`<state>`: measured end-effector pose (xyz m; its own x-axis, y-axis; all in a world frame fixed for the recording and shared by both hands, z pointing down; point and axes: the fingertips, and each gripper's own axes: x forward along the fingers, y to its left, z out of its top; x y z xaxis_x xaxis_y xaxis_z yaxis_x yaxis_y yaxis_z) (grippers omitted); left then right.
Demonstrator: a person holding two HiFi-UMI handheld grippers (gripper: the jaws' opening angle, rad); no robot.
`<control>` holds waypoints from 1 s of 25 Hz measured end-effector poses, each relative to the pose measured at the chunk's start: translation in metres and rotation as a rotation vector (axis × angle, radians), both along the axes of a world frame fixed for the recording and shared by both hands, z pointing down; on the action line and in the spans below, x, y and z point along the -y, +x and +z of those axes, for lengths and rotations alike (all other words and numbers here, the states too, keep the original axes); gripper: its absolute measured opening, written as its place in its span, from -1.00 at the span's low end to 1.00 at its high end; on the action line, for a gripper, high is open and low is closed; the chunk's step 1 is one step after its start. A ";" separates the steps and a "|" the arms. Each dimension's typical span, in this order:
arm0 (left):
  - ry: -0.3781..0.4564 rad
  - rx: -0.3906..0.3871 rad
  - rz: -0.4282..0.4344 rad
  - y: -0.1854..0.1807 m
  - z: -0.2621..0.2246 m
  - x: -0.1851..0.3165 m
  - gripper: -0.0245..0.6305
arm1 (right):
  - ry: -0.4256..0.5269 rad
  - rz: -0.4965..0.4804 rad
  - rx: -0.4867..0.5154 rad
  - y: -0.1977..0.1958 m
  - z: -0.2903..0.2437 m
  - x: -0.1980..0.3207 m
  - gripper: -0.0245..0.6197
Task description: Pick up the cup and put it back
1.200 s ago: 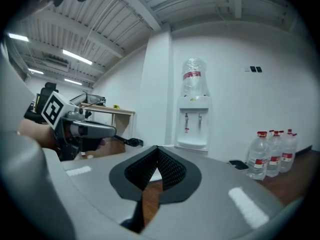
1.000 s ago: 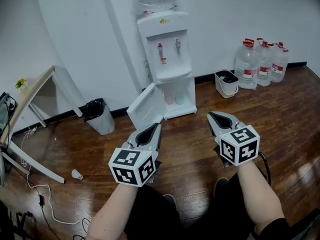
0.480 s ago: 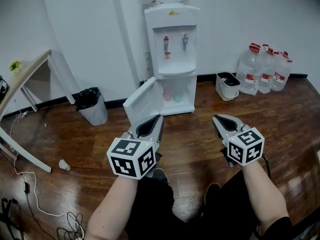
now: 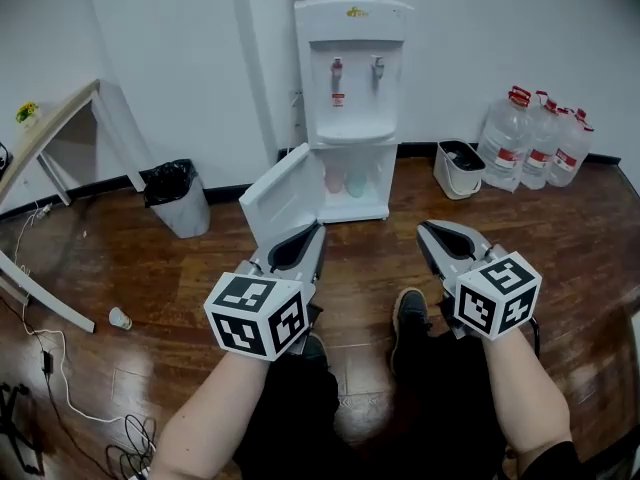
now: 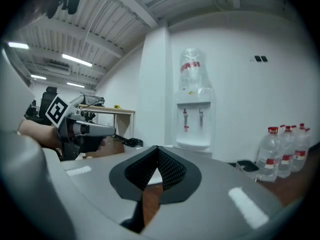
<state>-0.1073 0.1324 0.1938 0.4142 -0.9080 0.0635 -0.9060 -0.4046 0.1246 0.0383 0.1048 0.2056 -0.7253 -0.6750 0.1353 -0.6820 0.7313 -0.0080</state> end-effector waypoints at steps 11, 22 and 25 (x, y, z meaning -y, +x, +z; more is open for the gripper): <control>0.002 0.104 -0.092 -0.014 0.014 0.041 -0.80 | -0.012 -0.004 -0.016 -0.001 0.020 0.071 -0.92; 0.029 0.062 -0.081 0.041 0.004 0.083 -0.80 | -0.031 -0.064 0.022 0.007 0.007 0.132 -0.92; 0.027 0.080 -0.074 0.042 0.000 0.100 -0.80 | -0.019 -0.089 0.037 -0.007 0.003 0.144 -0.92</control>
<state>-0.0653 0.0322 0.1934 0.3402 -0.9378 0.0689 -0.9402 -0.3382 0.0404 0.0315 -0.0392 0.2086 -0.7868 -0.6056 0.1190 -0.6137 0.7882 -0.0466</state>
